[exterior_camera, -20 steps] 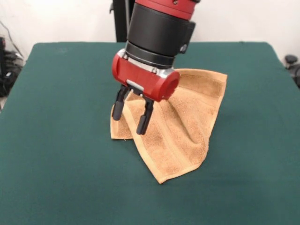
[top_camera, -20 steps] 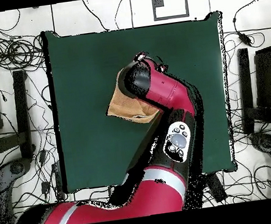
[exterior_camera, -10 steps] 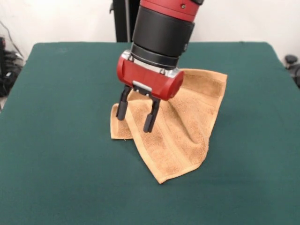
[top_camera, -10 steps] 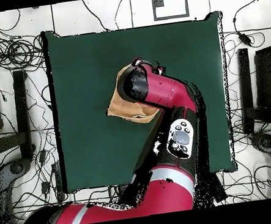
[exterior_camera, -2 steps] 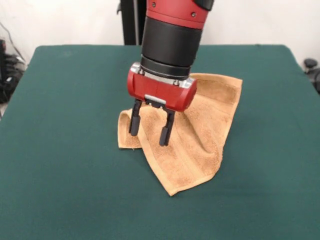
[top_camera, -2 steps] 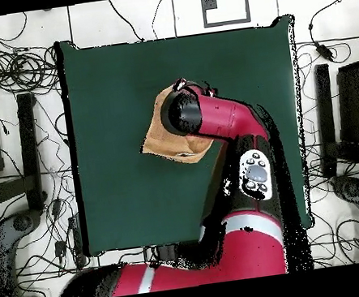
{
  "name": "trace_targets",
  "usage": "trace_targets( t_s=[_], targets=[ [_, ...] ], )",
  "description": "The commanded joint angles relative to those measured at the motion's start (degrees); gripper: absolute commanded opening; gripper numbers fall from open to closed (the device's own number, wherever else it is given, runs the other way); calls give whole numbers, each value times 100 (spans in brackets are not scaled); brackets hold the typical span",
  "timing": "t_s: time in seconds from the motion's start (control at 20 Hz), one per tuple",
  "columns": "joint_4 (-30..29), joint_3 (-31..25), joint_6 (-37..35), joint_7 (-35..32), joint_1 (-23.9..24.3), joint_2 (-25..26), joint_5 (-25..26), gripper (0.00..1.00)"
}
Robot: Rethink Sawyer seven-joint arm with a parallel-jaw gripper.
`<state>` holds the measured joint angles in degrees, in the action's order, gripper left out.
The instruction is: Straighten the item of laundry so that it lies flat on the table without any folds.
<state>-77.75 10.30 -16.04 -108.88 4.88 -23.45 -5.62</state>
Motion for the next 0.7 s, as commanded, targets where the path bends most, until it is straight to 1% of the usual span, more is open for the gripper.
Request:
trace_targets(
  t_s=[0.05,0.3,0.5,0.7],
  targets=[
    [-365,-1557,-650,1161,289,-83,840,100],
    [-505,-1895,-565,1026,543,-178,1306,100],
    [-625,-2135,-517,924,791,-167,1572,100],
    [-591,-2035,-576,632,801,-124,1793,100]
  ],
)
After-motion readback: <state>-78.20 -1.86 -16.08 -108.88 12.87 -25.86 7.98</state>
